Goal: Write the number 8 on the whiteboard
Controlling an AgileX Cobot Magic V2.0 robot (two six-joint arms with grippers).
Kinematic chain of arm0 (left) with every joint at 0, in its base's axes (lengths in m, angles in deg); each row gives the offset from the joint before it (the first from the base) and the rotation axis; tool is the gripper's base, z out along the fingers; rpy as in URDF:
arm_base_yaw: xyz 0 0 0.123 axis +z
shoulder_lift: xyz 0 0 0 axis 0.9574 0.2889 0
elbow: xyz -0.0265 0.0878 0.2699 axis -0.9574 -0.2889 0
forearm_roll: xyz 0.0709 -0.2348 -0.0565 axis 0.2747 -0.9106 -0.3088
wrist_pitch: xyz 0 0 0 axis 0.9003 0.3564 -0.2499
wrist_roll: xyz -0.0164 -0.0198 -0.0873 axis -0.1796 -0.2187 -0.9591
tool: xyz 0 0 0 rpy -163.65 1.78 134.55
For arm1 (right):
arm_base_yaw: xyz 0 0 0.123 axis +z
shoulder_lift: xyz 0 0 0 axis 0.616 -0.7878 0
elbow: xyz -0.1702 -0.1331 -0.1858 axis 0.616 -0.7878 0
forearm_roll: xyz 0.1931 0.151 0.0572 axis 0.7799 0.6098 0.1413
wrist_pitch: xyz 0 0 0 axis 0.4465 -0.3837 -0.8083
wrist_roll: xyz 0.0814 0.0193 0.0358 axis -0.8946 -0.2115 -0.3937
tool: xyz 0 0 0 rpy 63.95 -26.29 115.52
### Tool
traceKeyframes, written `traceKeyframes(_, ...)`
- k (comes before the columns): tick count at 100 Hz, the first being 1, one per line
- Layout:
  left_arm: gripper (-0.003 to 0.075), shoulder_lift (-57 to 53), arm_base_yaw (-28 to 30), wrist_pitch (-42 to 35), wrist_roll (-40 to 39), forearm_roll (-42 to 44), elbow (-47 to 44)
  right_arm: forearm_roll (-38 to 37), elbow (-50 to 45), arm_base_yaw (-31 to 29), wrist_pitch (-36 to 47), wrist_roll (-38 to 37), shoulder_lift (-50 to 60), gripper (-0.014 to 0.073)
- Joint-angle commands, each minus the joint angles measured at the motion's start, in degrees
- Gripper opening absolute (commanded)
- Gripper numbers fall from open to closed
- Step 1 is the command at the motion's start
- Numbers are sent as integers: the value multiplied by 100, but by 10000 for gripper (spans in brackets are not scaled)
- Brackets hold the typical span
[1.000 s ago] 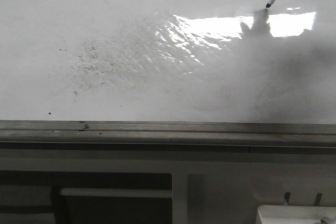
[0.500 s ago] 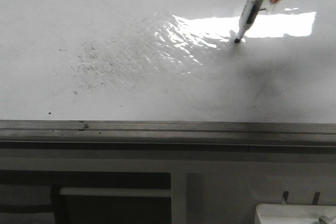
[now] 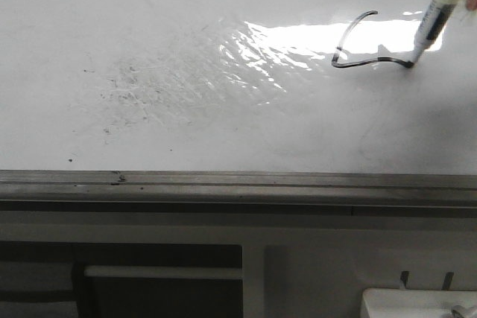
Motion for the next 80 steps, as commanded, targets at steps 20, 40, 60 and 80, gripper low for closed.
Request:
traceKeyframes(20,-20,54,-34,-53,-64,-148,150,549,-184,-86,-721,502,-125,-71)
traceKeyframes(40,-20,54,-34,-53,-64,-148,150,458,193,-86,-668,502,-337,-71)
traceKeyframes(60,-20,54,-34,-53,-64,-148,150,205,614,-86,112,502,-337,-71)
traceKeyframes(80,-20,54,-34,-53,-64,-148,150,10,847,-86,298,510,-349,-71)
